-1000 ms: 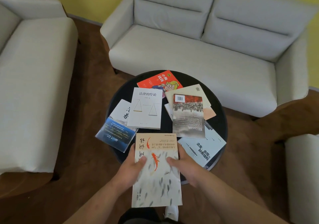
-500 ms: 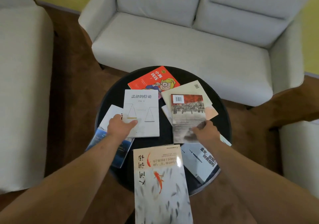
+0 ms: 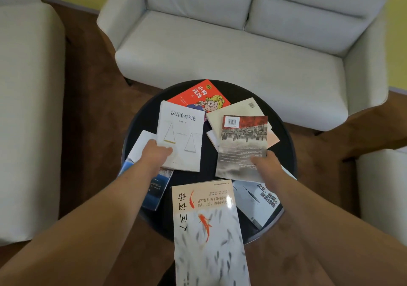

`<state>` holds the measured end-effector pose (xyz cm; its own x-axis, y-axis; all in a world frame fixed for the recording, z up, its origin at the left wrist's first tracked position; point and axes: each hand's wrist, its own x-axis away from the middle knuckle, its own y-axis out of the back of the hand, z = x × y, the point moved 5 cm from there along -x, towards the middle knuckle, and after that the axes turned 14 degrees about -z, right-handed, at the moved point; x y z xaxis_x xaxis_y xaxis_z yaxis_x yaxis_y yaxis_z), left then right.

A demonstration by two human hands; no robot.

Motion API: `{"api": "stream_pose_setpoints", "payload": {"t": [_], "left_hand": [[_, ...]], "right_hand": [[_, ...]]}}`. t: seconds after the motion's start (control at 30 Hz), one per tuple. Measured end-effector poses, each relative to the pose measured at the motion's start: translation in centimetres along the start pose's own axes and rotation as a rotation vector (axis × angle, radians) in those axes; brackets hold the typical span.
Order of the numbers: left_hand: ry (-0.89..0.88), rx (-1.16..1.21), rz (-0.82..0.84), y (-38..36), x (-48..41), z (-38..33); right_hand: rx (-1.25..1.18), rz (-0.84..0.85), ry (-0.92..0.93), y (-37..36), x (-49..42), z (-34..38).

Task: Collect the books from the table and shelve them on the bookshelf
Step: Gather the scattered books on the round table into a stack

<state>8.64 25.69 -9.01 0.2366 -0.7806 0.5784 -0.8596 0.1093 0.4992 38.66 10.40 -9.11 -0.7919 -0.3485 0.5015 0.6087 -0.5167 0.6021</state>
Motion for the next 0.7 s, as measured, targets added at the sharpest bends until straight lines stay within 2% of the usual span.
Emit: {"api": "stream_pose_setpoints", "payload": {"t": [0.1,0.2,0.27,0.4,0.53,0.63,0.7], "left_hand": [[-0.118,0.094,0.011,1.7,1.4,-1.9],[-0.185,0.227,-0.047,4.2,3.8,-3.4],[-0.135,0.394,-0.059,6.0,5.7,-3.3],[0.043,0.677,0.017,8.8,9.7,-0.7],[0.120,0.779,0.106,9.4,13.9,3.1],[0.187,0.853,0.152,9.1,17.4,6.2],[0.210,0.882,0.213,8.8,19.5,8.2]], "right_hand": [[-0.022,-0.001,0.079,1.5,1.1,1.5],[-0.045,-0.007,0.192,3.9,2.7,3.1],[-0.125,-0.003,0.246,6.0,3.9,3.5],[-0.311,0.069,0.255,10.1,7.2,2.6],[-0.428,0.301,0.100,10.6,10.8,-0.7],[-0.372,0.470,-0.010,8.2,13.7,-5.1],[-0.273,0.511,0.020,6.9,15.8,-7.2]]}}
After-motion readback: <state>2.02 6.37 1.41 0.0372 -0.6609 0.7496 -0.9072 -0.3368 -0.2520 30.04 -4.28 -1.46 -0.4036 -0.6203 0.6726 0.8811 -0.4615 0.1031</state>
